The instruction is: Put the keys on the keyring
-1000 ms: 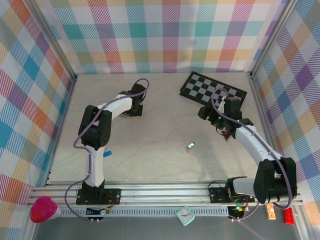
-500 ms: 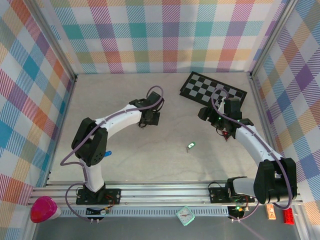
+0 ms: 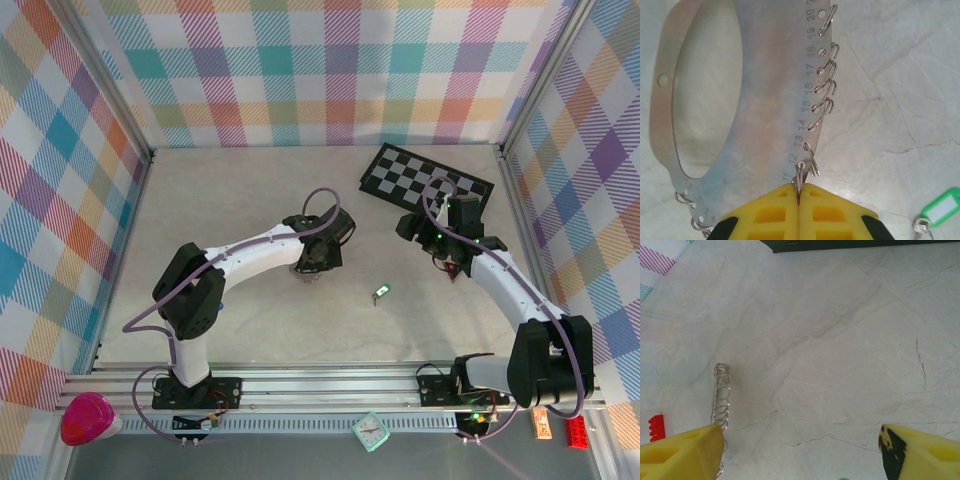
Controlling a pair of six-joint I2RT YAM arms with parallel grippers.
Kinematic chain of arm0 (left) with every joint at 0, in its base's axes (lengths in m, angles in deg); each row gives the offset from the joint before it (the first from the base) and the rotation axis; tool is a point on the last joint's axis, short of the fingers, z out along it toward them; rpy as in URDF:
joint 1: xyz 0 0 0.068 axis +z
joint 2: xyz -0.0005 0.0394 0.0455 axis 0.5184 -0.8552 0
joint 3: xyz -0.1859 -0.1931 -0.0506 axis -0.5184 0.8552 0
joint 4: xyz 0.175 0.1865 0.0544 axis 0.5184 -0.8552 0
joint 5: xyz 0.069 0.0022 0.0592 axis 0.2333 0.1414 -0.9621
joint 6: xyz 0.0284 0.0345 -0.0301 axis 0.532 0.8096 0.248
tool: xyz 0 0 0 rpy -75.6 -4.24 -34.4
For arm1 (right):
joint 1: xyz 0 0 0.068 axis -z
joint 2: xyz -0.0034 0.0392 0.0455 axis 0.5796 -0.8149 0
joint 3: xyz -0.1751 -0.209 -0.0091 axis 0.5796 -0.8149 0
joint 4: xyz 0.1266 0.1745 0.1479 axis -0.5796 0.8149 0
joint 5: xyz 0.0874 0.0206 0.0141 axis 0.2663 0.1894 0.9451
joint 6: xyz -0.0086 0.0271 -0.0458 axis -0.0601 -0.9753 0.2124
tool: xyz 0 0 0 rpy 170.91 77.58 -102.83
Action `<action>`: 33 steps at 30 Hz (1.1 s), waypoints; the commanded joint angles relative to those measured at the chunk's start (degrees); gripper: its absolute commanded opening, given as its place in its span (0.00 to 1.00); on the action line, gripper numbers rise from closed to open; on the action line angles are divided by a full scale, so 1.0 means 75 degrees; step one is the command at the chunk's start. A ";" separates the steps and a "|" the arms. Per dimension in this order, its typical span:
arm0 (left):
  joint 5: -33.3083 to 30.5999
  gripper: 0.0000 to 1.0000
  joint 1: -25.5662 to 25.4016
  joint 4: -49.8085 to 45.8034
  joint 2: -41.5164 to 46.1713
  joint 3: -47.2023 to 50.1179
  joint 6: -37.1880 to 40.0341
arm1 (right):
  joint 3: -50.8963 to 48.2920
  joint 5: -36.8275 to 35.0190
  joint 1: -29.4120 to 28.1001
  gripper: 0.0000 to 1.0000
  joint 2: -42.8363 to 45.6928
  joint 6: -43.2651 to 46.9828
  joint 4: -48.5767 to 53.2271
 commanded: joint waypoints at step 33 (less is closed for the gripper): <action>0.0690 0.55 0.0045 0.2485 0.2979 0.4205 0.3816 | -0.0283 0.0061 -0.0042 0.81 0.0187 0.0093 -0.0050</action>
